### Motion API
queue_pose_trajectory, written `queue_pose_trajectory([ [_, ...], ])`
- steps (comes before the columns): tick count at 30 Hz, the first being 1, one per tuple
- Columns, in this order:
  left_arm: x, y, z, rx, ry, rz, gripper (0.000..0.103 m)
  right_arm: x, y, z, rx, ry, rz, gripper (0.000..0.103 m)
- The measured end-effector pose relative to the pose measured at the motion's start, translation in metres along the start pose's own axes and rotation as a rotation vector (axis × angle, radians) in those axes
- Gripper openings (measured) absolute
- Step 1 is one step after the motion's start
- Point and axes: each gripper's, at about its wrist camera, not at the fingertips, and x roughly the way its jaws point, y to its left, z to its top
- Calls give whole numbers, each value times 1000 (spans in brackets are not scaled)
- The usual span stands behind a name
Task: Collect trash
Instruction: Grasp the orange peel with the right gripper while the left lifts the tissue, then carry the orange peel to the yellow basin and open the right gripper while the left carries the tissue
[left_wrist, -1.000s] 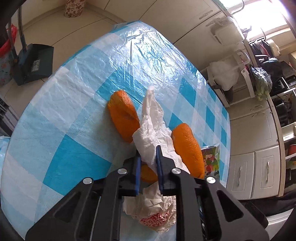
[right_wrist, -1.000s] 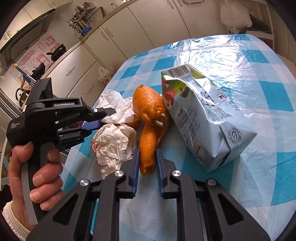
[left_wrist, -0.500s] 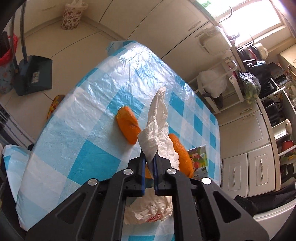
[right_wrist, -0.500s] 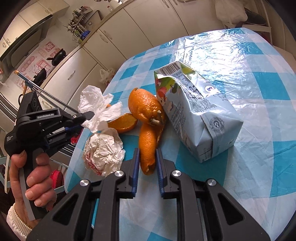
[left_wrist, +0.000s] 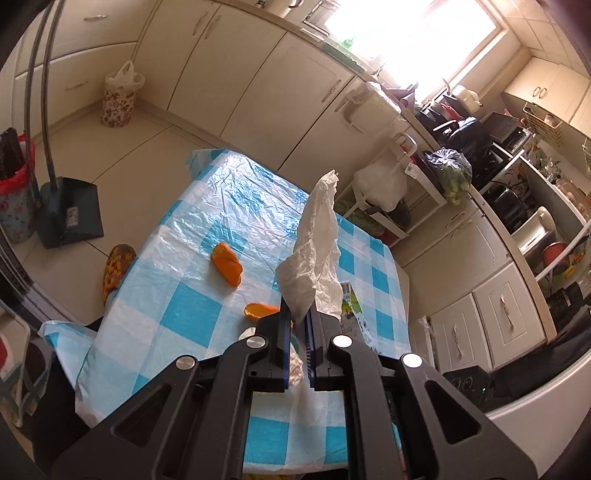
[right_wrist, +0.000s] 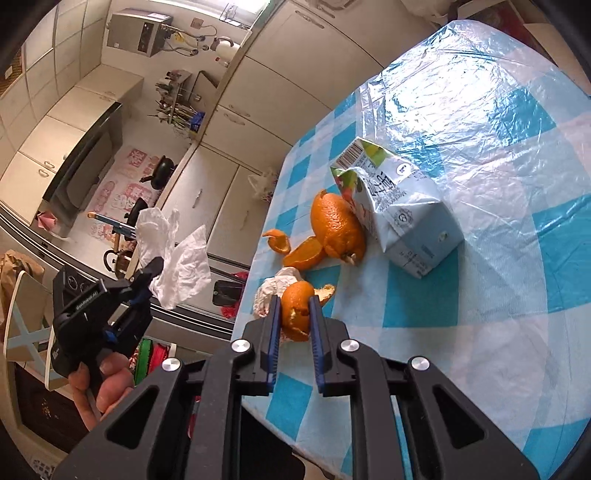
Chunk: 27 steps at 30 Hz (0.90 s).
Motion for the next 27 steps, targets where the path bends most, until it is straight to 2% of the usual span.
queue_pose_trajectory([
  [8, -41, 2, -43, 75, -12, 42, 7, -29, 0, -30, 42, -40, 48, 14],
  [19, -79, 18, -72, 102, -20, 49, 7, -59, 12, -49, 53, -93, 121, 14],
  [27, -100, 15, -99, 144, -20, 43, 7, -83, 17, -87, 51, -96, 148, 14],
])
